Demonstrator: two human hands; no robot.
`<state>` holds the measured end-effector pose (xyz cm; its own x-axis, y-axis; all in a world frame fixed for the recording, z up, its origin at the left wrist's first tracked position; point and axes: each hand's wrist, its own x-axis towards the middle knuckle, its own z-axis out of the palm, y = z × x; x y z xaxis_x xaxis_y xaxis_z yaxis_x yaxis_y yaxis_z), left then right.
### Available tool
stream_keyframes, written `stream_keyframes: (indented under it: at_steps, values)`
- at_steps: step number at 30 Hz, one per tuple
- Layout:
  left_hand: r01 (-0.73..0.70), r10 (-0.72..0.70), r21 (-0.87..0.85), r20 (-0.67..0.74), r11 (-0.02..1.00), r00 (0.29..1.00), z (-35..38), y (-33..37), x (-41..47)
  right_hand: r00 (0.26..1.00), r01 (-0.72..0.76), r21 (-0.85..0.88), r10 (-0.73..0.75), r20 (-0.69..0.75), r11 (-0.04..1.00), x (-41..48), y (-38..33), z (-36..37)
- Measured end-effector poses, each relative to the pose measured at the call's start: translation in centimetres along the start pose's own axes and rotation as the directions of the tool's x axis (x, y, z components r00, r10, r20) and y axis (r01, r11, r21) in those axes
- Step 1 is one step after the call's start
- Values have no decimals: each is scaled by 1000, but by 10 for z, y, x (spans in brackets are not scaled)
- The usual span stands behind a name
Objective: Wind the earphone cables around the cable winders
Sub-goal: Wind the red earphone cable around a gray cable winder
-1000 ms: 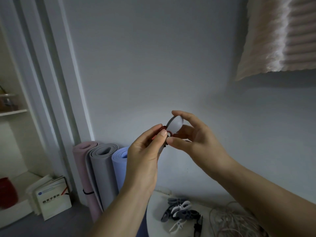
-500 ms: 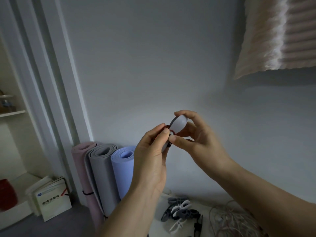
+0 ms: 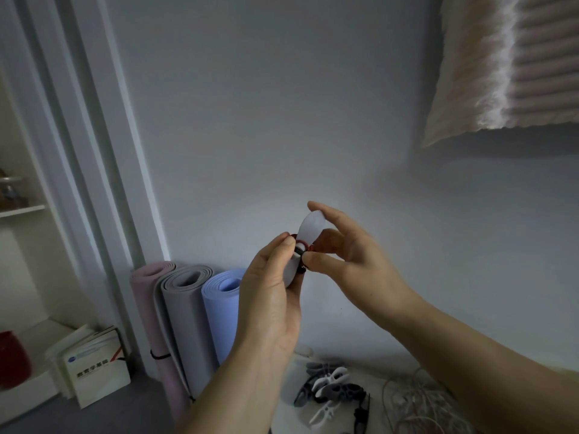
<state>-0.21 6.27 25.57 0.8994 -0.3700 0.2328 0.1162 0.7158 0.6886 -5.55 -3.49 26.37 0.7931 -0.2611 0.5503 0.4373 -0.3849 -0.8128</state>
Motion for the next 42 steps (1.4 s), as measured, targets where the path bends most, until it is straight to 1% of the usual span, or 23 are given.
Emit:
stream_keyframes:
  at_steps: [2,5,7,9,11,13,15,18,25,29,30,33,37,39,40,42]
  values:
    - [27,-27,3,-2,1000,1000,-2,-2,1,1000,2,-3,-2,0,1000,-1,3,-1]
    - [111,-111,19,23,994,994,-7,-4,2,1000,2,-28,-2,5,1000,-4,5,-4]
    - [172,-173,28,77,985,982,-10,-4,2,1000,-2,-64,1,-3,998,-7,6,-8]
    - [188,-198,77,150,979,969,-12,-3,0,1000,-13,-96,12,-17,995,-7,9,-12]
    - [143,-180,192,190,971,965,-14,-3,-2,999,-26,-127,22,-28,992,-6,12,-16]
    - [94,-153,292,185,952,971,-15,-5,-1,1000,-16,-166,13,-20,986,-7,14,-19]
    - [87,-154,344,173,935,973,-16,-5,0,1000,5,-187,-5,1,982,-7,14,-19]
    - [88,-159,382,160,920,974,-14,-5,2,1000,22,-189,-18,22,982,-8,14,-19]
    - [27,-105,444,153,896,983,-16,-13,3,997,81,-230,-75,37,970,-11,20,-20]
    - [30,-134,486,181,874,974,-23,-21,1,995,96,-284,-92,25,954,-19,28,-20]
    - [34,-150,490,199,871,968,-25,-25,1,997,79,-278,-73,32,957,-21,30,-24]
    - [56,-215,509,258,859,942,-30,-36,-1,999,-27,-170,34,40,985,-29,31,-40]
    - [76,-257,531,276,844,926,-24,-61,-9,993,-103,-192,91,-73,976,-46,38,-70]
    - [69,-261,562,268,824,927,-23,-81,-16,981,-150,-192,122,-152,970,-61,46,-87]
    - [59,-263,599,259,798,929,-24,-91,-19,971,-176,-213,133,-200,961,-68,51,-95]
    - [51,-302,688,250,724,920,-25,-117,-28,940,-259,-311,165,-298,914,-88,62,-114]
